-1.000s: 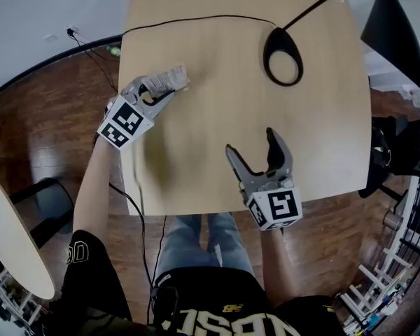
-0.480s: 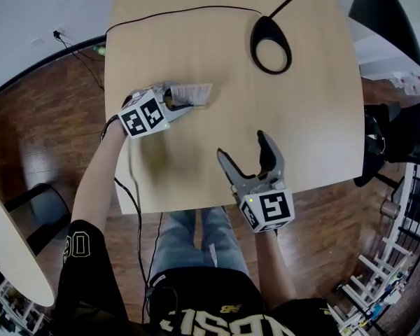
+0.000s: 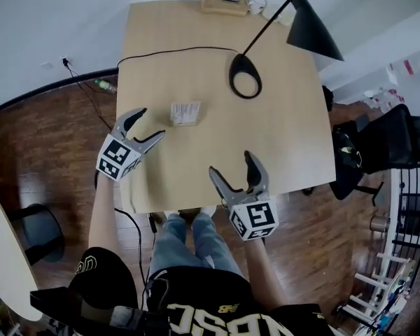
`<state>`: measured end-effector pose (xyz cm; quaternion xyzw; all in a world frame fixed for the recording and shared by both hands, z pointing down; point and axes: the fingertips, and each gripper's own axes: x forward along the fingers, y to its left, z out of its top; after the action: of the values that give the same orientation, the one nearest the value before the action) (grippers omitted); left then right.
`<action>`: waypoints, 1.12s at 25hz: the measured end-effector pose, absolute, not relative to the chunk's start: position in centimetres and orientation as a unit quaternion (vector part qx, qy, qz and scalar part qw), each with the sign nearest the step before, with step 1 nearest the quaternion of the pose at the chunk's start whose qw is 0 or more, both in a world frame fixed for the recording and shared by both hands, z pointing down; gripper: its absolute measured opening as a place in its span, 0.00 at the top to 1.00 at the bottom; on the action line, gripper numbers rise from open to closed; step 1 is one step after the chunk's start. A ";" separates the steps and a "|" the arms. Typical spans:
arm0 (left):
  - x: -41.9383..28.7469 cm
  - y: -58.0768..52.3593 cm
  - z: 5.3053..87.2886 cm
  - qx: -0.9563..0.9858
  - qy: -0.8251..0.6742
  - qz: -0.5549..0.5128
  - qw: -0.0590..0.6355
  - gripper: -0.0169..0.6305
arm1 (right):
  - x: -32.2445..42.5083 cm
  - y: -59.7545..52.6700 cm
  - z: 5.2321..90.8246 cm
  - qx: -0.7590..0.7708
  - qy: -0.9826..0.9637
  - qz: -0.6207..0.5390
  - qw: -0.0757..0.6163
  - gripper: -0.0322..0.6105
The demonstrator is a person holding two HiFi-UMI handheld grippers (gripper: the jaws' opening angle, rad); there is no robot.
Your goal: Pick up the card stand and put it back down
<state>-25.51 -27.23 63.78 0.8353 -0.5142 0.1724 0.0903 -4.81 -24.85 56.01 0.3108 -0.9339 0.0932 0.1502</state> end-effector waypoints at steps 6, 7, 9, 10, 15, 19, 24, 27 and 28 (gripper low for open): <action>-19.9 -18.2 51.4 0.773 -0.628 0.087 0.008 0.46 | -3.4 -21.4 48.4 0.266 -0.959 0.041 0.087 0.30; -18.3 -16.2 50.1 0.766 -0.639 0.075 0.003 0.46 | -3.2 -20.3 47.4 0.255 -0.963 0.033 0.078 0.30; -15.4 -11.9 48.8 0.745 -0.664 0.064 0.002 0.46 | -1.9 -17.6 45.7 0.233 -0.970 0.021 0.064 0.30; -14.2 -9.9 48.4 0.733 -0.678 0.062 0.001 0.46 | -1.0 -16.2 45.1 0.224 -0.973 0.017 0.056 0.30; -5.5 -3.3 46.3 0.706 -0.705 0.062 -0.010 0.47 | 5.3 -11.1 44.3 0.219 -0.974 -0.002 0.053 0.31; 1.4 0.2 45.4 0.717 -0.693 0.072 -0.006 0.48 | 7.7 -7.0 42.6 0.206 -0.977 -0.016 0.045 0.32; 0.4 4.0 42.7 0.698 -0.708 0.104 -0.030 0.48 | 10.7 -4.4 40.3 0.240 -0.970 0.014 0.022 0.33; -0.5 5.7 40.7 0.687 -0.723 0.066 -0.032 0.49 | 11.1 -3.5 39.5 0.257 -0.966 0.039 0.004 0.33; -0.5 6.2 40.3 0.686 -0.724 0.058 -0.035 0.49 | 10.9 -2.9 39.3 0.259 -0.965 0.041 -0.001 0.33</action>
<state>-0.55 6.19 40.28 0.6862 -0.7243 0.0580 -0.0349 10.86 -2.94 39.26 0.2593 -0.9649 0.0413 -0.0007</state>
